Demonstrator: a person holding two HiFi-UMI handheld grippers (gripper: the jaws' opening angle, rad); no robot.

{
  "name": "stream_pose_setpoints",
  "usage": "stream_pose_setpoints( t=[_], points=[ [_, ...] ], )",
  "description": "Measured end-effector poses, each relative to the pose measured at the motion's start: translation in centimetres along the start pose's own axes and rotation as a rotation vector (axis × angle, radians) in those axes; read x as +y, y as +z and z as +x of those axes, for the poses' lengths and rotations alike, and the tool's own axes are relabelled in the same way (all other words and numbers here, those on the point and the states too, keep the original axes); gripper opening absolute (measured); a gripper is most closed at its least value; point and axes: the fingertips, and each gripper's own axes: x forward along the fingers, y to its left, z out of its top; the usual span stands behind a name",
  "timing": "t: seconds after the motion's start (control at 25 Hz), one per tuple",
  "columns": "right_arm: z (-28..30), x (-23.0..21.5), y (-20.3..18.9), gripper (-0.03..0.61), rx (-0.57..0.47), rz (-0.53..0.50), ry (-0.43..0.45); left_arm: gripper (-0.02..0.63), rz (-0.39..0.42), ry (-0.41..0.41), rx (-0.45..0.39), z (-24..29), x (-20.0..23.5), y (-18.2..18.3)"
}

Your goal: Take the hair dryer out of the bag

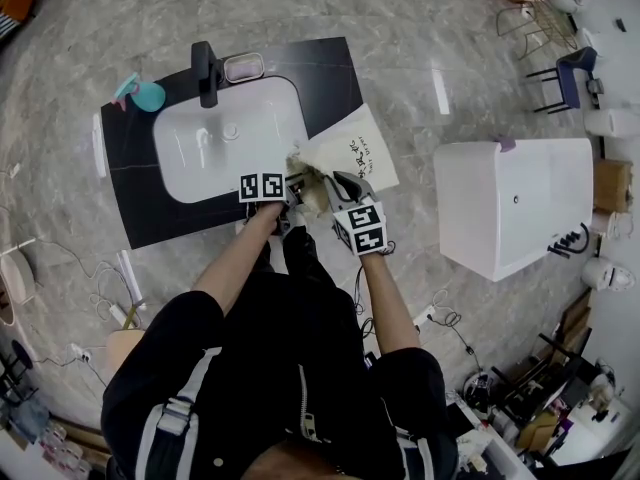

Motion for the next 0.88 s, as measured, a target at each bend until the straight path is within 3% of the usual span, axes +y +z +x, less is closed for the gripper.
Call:
stream_pose_setpoints(
  t=[0.88],
  points=[
    [0.7, 0.1, -1.0, 0.061, 0.022, 0.022, -0.027, 0.072, -0.002, -0.012, -0.011, -2.7, 0.6, -0.8]
  ],
)
